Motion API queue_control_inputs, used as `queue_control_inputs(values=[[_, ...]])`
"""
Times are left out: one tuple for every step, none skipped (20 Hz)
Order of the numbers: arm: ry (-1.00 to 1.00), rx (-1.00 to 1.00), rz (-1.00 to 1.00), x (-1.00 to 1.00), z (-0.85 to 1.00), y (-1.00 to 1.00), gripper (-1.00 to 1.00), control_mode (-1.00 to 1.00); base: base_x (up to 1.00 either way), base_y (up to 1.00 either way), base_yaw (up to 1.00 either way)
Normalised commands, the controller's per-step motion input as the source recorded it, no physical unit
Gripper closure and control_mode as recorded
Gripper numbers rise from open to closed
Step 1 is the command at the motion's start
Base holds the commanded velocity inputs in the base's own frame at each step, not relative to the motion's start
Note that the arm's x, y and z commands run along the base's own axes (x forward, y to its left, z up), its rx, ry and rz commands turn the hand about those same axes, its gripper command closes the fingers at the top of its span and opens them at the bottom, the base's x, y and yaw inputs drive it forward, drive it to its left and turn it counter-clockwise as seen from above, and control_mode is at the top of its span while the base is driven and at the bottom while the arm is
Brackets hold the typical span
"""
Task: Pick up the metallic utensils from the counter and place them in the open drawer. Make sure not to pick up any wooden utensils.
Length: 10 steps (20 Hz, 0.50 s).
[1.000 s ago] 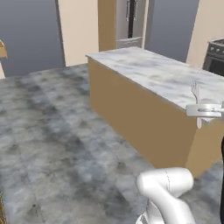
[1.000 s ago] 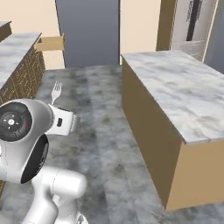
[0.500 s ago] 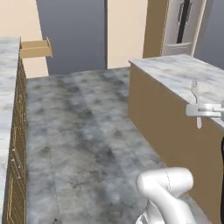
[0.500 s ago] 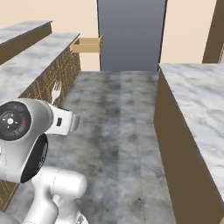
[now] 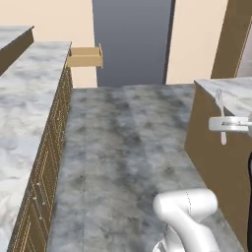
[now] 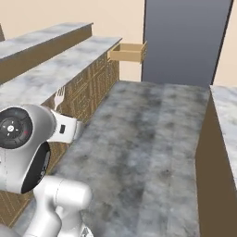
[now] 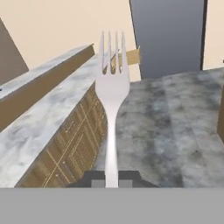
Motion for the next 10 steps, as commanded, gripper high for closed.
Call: queue_control_inputs(values=[[0.0, 0.0, 0.0, 0.0, 0.0, 0.0, 1.0, 1.0, 1.0, -0.21, 0.31], [0.0, 0.0, 0.0, 0.0, 0.0, 0.0, 1.0, 1.0, 1.0, -0.29, 0.31], [0.0, 0.0, 0.0, 0.0, 0.0, 0.0, 1.0, 1.0, 1.0, -0.31, 0.28], [0.0, 0.0, 0.0, 0.0, 0.0, 0.0, 1.0, 1.0, 1.0, -0.41, 0.26], [0.0, 0.0, 0.0, 0.0, 0.0, 0.0, 1.0, 1.0, 1.0, -0.51, 0.25], [0.0, 0.0, 0.0, 0.0, 0.0, 0.0, 1.0, 1.0, 1.0, -0.51, 0.25], [0.0, 0.0, 0.0, 0.0, 0.0, 0.0, 1.0, 1.0, 1.0, -0.54, 0.24], [0.0, 0.0, 0.0, 0.0, 0.0, 0.0, 1.0, 1.0, 1.0, -0.52, 0.24], [0.0, 0.0, 0.0, 0.0, 0.0, 0.0, 1.0, 1.0, 1.0, -0.46, 0.19], [0.0, 0.0, 0.0, 0.0, 0.0, 0.0, 1.0, 1.0, 1.0, -0.4, 0.15]])
